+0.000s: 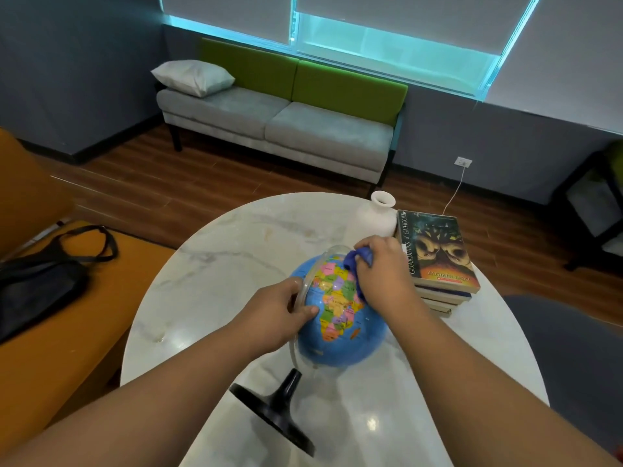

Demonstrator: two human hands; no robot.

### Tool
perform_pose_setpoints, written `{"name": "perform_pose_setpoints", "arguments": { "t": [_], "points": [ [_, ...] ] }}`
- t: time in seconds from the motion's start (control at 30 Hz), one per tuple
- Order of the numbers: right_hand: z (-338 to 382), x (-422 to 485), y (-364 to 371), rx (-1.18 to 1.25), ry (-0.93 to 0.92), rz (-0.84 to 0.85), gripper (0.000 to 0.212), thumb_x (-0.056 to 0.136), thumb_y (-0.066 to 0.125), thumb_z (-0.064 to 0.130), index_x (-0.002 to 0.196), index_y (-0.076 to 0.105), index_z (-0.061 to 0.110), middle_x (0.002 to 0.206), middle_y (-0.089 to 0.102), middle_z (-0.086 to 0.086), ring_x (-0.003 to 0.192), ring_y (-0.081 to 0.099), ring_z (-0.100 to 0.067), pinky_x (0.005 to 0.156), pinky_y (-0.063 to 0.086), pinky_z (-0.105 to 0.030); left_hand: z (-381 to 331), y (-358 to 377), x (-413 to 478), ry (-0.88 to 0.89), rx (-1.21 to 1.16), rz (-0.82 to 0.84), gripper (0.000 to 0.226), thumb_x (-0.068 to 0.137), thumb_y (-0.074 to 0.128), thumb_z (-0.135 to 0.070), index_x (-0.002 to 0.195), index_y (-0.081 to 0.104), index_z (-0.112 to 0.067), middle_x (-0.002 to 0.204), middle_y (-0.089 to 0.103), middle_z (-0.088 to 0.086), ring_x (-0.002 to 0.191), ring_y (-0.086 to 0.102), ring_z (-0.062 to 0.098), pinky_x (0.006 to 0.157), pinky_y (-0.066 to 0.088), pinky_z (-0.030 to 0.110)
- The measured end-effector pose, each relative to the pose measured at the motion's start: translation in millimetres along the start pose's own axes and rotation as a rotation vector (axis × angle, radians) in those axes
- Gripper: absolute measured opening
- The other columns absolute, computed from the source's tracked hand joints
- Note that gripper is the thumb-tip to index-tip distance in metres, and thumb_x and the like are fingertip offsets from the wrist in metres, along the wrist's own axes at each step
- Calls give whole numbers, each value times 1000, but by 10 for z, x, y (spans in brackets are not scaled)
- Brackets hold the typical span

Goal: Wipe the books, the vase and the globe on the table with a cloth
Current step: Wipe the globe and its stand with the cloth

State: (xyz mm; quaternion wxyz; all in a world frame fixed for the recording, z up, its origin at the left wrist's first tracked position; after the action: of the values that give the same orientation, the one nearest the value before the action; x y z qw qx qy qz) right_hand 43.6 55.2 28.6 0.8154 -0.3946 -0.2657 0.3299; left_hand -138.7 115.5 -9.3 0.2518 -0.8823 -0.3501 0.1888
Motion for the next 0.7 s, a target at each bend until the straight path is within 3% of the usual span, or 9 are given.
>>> {"name": "perform_pose_setpoints", "arguments": {
  "t": [0.07,0.17,0.23,0.3,0.37,0.43,0.5,0.6,0.7],
  "points": [
    [82,-112,27,-105,-108,3,23,89,55,16,110,63,17,116,51,-7,108,46,-32,91,42,-38,-20,10,-8,12,27,-19,14,88,65,-33,95,58,-24,82,62,-10,76,58,8,69,50,23],
    [260,-457,45,-234,-331,-13,27,83,56,41,104,64,27,110,53,3,99,45,-24,79,45,-40,-23,13,-25,14,47,-41,16,87,66,-34,90,57,-21,76,61,-8,70,56,9,67,47,25],
    [281,-586,35,-284,-362,-10,39,74,53,58,103,65,35,108,55,8,99,46,-22,76,45,-39,13,17,-32,2,59,-59,26,85,67,-37,77,52,-17,66,56,-5,62,51,12,63,46,28],
    [218,-590,-3,-263,-321,-11,42,70,57,63,103,66,39,107,56,11,99,47,-21,76,47,-40,92,5,-24,-47,17,-83,34,83,70,-40,70,50,-16,63,60,-1,61,58,18,65,53,35],
    [115,-566,-45,-209,-271,-4,40,70,64,62,104,66,41,107,53,14,100,45,-19,79,47,-39,168,-31,4,-110,-90,-106,33,83,71,-37,69,53,-13,64,67,6,62,65,23,67,58,40],
    [0,-589,-98,-158,-258,-17,41,70,64,60,106,66,41,106,52,15,100,44,-17,83,46,-36,182,-29,35,-158,-166,-86,30,86,70,-31,73,56,-7,64,69,10,59,66,21,64,59,36],
    [-105,-654,-173,-68,-243,-37,42,70,61,59,106,68,39,106,53,15,99,44,-15,85,44,-30,157,-2,61,-167,-207,-54,28,88,68,-28,75,56,-6,62,69,8,58,65,19,62,58,32],
    [-311,-754,-273,92,-199,-58,33,75,65,49,105,69,37,108,52,17,104,46,-13,90,39,-24,136,50,116,-159,-227,-33,24,89,67,-24,74,54,-10,59,64,4,57,63,20,67,59,39],
    [-481,-805,-354,147,-155,-80,26,84,61,36,108,70,33,111,51,12,110,50,-14,95,43,-28,107,117,145,-153,-261,32,16,89,67,-22,83,56,-11,65,62,5,59,60,19,70,58,41]
  ]
}}
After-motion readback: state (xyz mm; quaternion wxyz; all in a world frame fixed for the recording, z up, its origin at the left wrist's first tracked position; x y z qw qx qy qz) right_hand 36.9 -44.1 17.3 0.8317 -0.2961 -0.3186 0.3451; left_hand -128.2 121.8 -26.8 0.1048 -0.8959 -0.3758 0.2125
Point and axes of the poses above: each hand's wrist, its own x-axis towards the middle knuckle, its own y-axis out of the palm, z = x × y, the point moved 4 cm from there along x, towards the middle knuckle
